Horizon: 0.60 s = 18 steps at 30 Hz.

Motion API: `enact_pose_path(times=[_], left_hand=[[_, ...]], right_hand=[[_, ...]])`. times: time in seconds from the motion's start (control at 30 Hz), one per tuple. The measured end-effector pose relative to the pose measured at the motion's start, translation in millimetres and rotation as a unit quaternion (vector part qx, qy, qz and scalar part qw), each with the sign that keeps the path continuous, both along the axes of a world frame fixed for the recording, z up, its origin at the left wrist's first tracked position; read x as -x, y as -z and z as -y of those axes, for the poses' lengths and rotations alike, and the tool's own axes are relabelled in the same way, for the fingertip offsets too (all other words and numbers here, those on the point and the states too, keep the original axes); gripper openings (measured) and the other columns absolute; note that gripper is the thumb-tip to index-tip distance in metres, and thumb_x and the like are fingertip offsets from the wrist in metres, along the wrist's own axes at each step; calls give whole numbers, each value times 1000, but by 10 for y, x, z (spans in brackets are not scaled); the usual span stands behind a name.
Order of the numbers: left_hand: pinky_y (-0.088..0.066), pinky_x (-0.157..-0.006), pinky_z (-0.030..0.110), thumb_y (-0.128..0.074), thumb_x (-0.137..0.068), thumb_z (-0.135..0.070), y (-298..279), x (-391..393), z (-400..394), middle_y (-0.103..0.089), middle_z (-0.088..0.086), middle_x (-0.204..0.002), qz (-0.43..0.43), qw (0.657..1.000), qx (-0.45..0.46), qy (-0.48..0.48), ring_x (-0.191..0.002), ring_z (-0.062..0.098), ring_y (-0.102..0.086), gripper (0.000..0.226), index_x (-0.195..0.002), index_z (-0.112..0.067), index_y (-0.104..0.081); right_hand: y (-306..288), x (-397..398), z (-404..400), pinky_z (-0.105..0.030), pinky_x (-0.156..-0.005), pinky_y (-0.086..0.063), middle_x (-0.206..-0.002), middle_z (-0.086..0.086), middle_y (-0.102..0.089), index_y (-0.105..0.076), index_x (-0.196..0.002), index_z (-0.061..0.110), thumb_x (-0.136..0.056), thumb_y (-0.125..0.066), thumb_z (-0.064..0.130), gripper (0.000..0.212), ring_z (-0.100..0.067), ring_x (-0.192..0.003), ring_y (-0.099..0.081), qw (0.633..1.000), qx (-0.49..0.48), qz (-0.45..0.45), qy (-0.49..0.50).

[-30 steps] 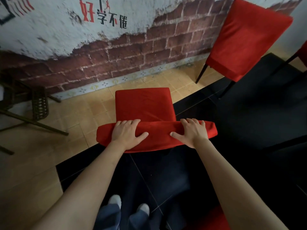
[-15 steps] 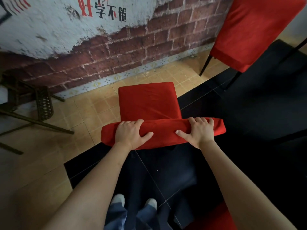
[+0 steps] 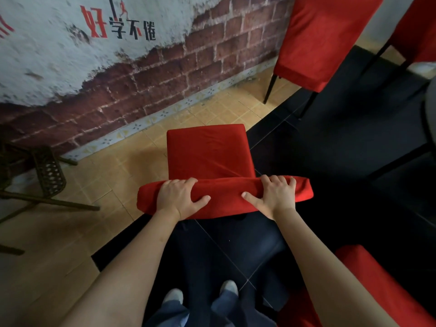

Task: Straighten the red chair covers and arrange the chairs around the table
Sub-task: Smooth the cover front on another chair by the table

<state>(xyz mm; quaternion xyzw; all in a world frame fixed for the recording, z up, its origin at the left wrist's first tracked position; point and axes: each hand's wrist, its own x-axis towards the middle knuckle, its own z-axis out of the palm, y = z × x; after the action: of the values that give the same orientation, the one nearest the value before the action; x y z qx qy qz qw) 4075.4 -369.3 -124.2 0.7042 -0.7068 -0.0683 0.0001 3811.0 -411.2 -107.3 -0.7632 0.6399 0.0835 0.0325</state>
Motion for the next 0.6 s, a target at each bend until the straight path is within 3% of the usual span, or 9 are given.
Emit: enact_pose_path(times=[0.33,0.6], left_hand=[[-41,-92,36,-13,-70,-81,12,-384,-188,-70,-1,-100,-8,995,26,95,-97,20,-63,90,-123,-23,-56],[-42,-91,35,-28,-75,-78,24,-578,-293,-69,1,-100,-1,987,34,159,-95,21,-63,78,-122,-23,-58]], right_hand=[[23,-371,-672,-51,-101,-32,-104,-1,-64,-57,-111,20,-63,3,91,105,-25,-105,-56,995,12,-9,100],[9,-598,-1216,-50,-103,-32,-108,-3,-64,-56,-117,20,-65,-2,89,102,-27,-110,-55,986,5,-1,168]])
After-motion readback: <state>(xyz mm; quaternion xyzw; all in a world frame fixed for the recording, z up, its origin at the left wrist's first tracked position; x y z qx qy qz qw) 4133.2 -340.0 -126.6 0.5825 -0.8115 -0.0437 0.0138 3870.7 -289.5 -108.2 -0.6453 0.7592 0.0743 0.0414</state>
